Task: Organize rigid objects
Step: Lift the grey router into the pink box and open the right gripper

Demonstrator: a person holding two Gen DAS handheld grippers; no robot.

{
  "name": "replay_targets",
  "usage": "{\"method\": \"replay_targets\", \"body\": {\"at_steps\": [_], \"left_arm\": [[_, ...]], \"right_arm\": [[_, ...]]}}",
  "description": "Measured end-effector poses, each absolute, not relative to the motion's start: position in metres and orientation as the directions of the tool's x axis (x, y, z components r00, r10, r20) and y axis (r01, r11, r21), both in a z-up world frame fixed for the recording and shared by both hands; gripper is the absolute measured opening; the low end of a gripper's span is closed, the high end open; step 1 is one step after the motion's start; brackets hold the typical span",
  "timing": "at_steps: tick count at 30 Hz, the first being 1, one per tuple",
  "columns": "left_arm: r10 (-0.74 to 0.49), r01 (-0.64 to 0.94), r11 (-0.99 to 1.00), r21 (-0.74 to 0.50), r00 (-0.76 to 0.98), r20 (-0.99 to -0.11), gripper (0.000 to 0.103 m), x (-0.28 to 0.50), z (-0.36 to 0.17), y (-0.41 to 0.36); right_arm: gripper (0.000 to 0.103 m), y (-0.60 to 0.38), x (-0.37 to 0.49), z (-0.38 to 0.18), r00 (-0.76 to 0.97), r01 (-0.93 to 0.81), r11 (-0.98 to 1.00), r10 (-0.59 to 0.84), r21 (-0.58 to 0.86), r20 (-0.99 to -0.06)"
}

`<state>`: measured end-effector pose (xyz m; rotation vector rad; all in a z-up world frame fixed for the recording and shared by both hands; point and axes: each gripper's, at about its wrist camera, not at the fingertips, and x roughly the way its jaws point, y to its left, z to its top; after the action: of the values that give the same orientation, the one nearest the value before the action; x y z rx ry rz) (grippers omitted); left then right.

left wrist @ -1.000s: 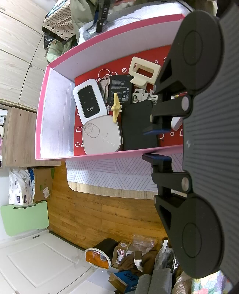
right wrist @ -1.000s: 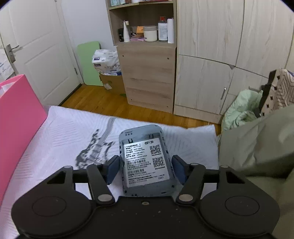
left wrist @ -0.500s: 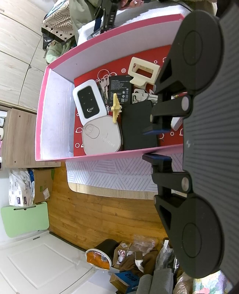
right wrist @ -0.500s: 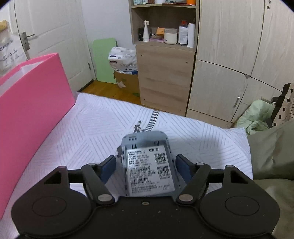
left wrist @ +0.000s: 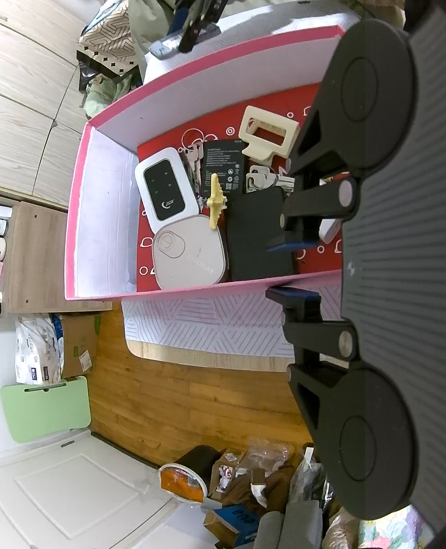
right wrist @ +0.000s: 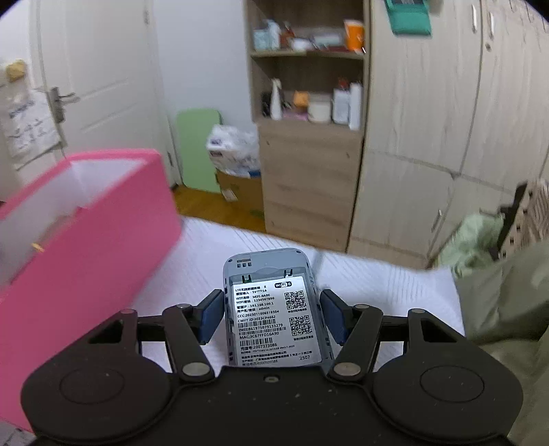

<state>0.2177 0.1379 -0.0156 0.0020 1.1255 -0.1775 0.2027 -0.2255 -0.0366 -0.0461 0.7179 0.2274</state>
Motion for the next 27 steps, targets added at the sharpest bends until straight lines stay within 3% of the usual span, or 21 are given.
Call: {"method": "replay_targets", "body": {"at_steps": [12,18,22,27], "left_arm": [[-0.147,0.139,0.986,-0.097,0.420,-0.896,0.020,0.217,-0.015,0.138],[-0.147,0.141,0.985,-0.096,0.419,-0.896,0.020,0.217,-0.014,0.139],[-0.152,0.141,0.985,-0.101,0.422,-0.894,0.020,0.218,-0.014,0.140],[-0.160,0.141,0.984,-0.110,0.421,-0.893,0.020,0.218,-0.014,0.142]], "right_arm": [[0.067,-0.190,0.181,0.015,0.789,-0.323,0.946,0.287,0.031,-0.543],[0.067,-0.165,0.174,0.059,0.810,-0.421,0.906,0.390,0.027,-0.438],[0.067,-0.131,0.181,0.070,0.750,-0.547,0.837,0.489,0.000,-0.446],[0.067,-0.092,0.204,0.058,0.660,-0.645,0.764,0.536,-0.031,-0.527]]}}
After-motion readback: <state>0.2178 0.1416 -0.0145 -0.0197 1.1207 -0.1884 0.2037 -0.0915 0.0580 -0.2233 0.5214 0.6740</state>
